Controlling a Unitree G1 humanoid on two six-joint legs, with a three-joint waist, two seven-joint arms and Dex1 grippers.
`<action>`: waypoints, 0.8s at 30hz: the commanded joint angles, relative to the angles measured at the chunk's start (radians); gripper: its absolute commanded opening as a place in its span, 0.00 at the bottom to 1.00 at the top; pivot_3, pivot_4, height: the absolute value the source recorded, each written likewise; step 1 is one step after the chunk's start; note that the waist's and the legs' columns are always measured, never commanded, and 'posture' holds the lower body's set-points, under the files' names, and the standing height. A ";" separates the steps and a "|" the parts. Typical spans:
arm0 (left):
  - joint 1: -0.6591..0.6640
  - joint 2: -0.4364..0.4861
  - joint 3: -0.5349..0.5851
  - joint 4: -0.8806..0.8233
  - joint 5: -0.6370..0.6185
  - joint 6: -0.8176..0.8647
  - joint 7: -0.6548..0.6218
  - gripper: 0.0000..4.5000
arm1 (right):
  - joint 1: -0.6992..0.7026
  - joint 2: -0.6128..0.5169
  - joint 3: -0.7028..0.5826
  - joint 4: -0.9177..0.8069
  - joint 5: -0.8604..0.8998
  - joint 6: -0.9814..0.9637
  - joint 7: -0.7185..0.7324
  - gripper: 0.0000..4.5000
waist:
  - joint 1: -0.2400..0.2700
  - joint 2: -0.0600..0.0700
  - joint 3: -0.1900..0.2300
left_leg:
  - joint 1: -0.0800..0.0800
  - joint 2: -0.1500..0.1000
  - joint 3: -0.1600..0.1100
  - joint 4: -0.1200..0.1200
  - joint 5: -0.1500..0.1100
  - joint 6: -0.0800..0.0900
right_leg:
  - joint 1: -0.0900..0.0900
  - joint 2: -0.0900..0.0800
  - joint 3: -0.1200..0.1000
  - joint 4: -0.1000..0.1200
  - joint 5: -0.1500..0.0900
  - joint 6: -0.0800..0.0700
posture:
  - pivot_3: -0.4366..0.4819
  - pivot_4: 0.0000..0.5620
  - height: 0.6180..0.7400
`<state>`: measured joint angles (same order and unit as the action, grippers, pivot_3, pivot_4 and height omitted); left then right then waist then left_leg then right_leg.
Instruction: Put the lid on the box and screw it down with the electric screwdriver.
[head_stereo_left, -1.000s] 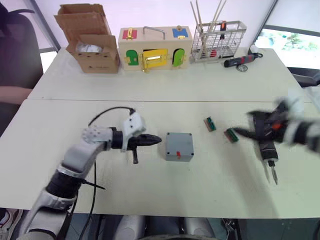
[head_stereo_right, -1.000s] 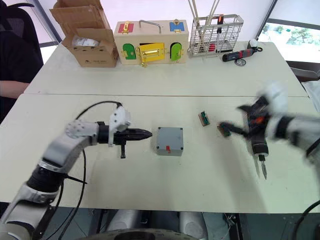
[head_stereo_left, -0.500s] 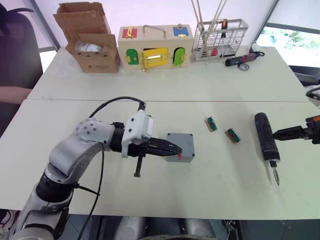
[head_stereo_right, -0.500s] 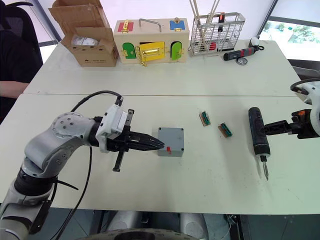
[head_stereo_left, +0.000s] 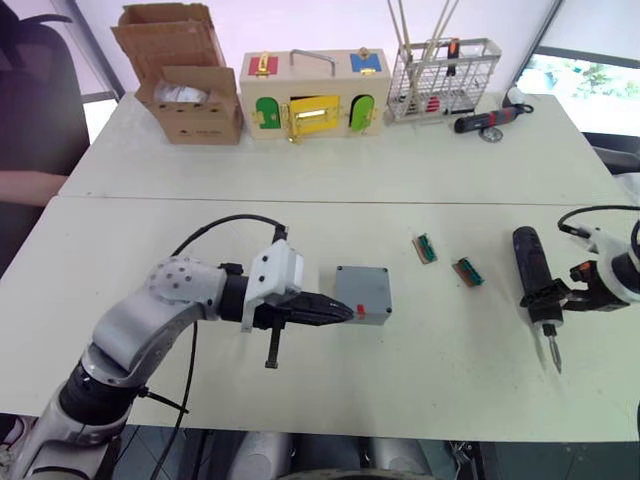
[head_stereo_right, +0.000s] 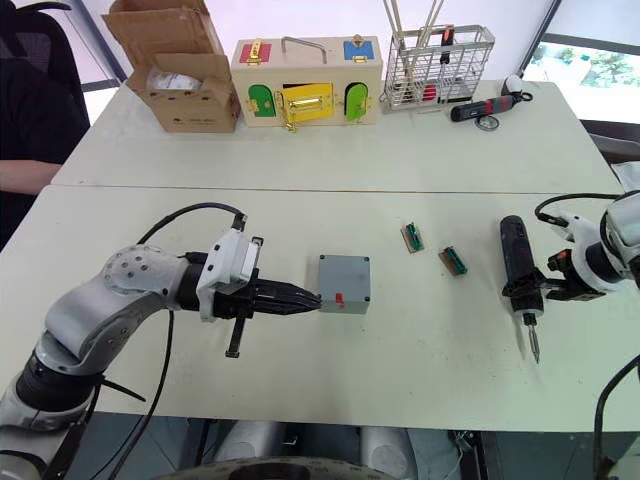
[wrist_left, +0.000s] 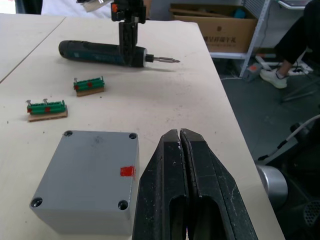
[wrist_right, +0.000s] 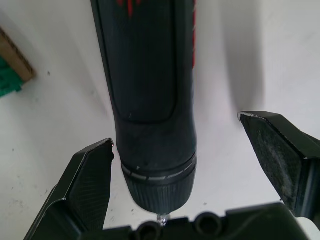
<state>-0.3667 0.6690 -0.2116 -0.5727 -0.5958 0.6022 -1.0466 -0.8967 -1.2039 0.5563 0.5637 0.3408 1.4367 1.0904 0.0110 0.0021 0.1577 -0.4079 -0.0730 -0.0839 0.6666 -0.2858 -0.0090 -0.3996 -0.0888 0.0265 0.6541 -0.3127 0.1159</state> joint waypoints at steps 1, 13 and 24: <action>0.020 0.018 -0.004 -0.027 0.045 -0.022 0.023 0.00 | -0.019 0.019 0.049 0.051 -0.086 -0.090 0.032 1.00 | -0.001 -0.001 -0.001 | 0.000 0.000 0.000 0.000 0.000 0.000 | 0.000 0.000 0.000 0.000 0.000 0.000 | 0.48 0.27 1.00; 0.065 0.006 -0.014 -0.024 0.094 -0.032 0.065 0.00 | 0.011 0.055 0.093 0.066 -0.234 -0.177 0.149 0.44 | 0.000 -0.005 -0.002 | 0.001 0.000 -0.001 0.001 0.000 0.000 | 0.002 0.000 0.000 0.000 0.000 0.000 | 0.48 0.27 1.00; 0.032 0.000 -0.020 0.022 0.109 -0.048 0.048 0.00 | 0.046 0.054 0.010 0.040 -0.278 -0.209 0.201 0.44 | 0.002 -0.007 -0.004 | 0.001 0.000 -0.002 0.001 0.000 0.000 | 0.003 0.000 -0.001 0.000 0.000 0.000 | 0.48 0.27 1.00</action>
<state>-0.3164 0.6698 -0.2248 -0.5496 -0.4902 0.5780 -0.9873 -0.8668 -1.1607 0.5922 0.6013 0.0492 1.2357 1.2808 0.0126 -0.0053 0.1538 -0.4068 -0.0729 -0.0857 0.6679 -0.2858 -0.0092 -0.3971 -0.0887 0.0253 0.6538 -0.3124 0.1156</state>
